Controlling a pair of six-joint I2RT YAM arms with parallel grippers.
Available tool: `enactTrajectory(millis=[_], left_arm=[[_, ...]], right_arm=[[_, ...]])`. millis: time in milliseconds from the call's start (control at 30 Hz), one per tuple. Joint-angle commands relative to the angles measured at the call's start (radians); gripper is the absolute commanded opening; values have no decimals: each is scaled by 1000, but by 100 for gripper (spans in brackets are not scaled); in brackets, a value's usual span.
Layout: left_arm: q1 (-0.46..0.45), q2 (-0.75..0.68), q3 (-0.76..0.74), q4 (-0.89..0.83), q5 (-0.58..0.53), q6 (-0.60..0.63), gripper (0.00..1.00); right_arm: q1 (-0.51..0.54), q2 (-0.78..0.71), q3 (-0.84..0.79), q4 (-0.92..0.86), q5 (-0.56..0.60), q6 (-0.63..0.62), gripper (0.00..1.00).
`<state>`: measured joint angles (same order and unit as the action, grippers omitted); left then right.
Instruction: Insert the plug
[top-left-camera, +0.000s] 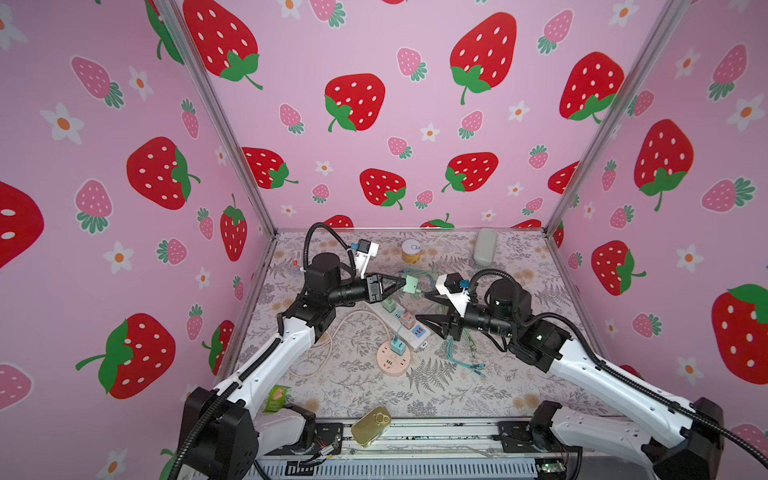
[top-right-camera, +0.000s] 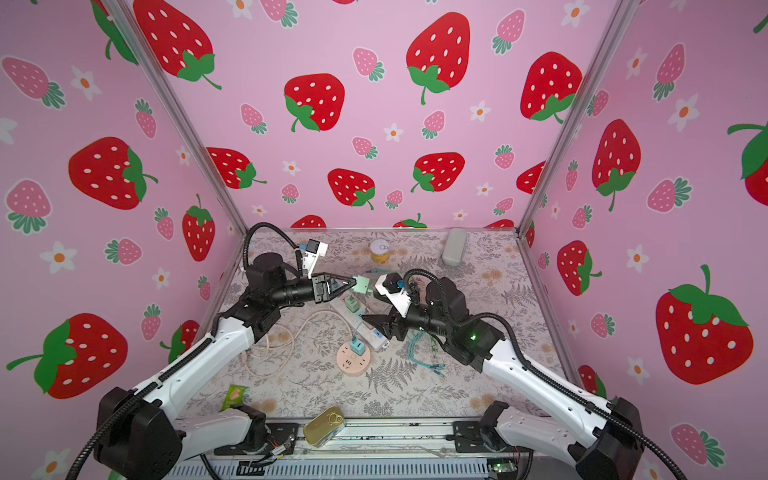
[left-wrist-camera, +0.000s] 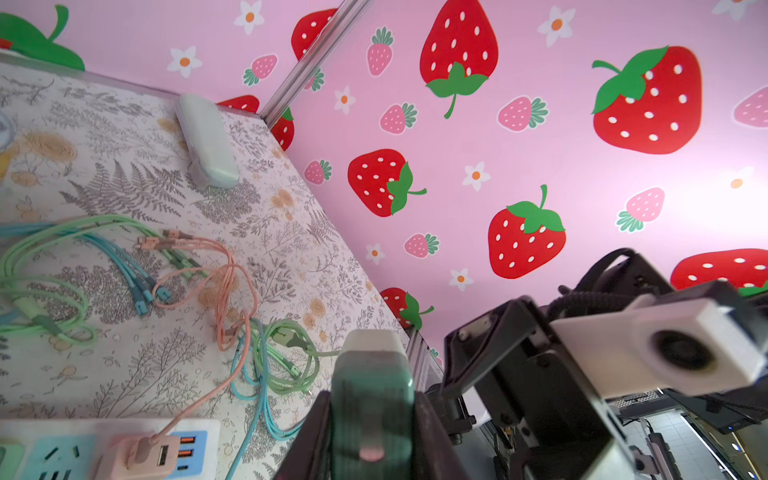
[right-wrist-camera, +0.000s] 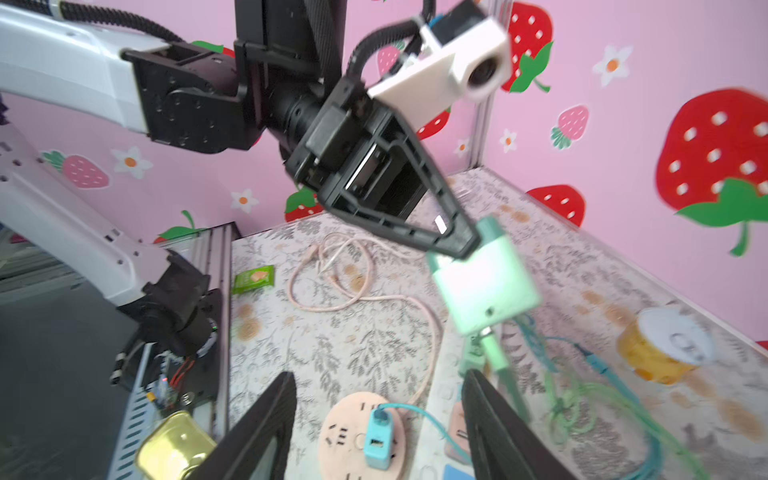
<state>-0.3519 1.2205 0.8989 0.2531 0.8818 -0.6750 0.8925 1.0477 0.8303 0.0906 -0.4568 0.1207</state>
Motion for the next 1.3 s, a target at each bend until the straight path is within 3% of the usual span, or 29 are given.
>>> enactTrajectory(millis=[0,500,900,1267], left_arm=[[-4,1,44,193,-3,-47,0],[-48,-50,-19,404,39,-69,0],[-87,-75,-53,411,40,4,0],[-105,-67,-66,414,54,29,0]], right_arm=[[-7,-22,-60,189,-112,168,65],[-122,116,-163,706,-167,552,58],[-162,166,-174,977,-240,700,58],[-167,208,-148,1080,-267,769,55]])
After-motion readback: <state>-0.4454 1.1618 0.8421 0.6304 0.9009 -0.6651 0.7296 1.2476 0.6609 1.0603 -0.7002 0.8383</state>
